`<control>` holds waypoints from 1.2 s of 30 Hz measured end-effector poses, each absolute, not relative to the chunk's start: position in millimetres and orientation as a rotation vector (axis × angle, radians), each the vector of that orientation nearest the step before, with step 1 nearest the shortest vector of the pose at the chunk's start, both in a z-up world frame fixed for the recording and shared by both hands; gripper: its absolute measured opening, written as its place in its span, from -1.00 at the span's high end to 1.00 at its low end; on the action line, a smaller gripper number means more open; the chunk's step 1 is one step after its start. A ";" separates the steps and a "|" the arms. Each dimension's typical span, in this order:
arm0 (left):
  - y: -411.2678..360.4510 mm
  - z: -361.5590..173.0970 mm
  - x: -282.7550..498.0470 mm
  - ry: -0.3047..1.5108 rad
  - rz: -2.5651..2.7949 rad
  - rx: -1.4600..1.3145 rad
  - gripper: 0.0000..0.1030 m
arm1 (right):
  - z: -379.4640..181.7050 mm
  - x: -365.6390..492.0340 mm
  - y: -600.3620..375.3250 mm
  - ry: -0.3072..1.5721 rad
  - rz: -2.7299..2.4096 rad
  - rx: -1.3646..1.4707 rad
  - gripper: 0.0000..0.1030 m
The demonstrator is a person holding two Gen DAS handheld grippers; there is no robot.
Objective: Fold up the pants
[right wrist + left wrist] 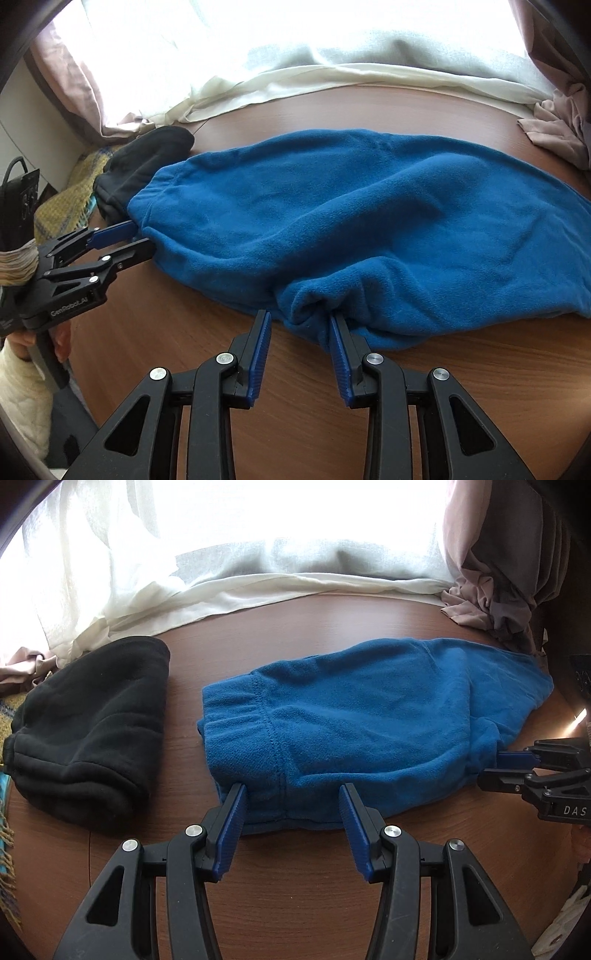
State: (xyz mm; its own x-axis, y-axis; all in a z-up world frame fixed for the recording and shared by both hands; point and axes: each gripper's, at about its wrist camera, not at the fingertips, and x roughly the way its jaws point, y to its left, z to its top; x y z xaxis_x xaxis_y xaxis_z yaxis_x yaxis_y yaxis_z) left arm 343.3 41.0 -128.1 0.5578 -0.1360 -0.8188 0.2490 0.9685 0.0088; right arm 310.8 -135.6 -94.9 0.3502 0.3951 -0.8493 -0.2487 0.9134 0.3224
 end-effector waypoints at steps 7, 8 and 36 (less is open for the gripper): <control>41.1 -140.1 355.4 0.989 -0.143 0.185 -0.02 | -100.8 322.4 -136.8 1.149 0.399 0.183 0.45; 41.4 -141.5 355.9 0.994 -0.136 0.184 -0.02 | -100.1 321.5 -135.6 1.146 0.400 0.175 0.59; 46.4 -118.3 324.5 1.042 0.028 0.231 -0.13 | -88.9 268.9 -121.6 1.202 0.302 0.146 0.72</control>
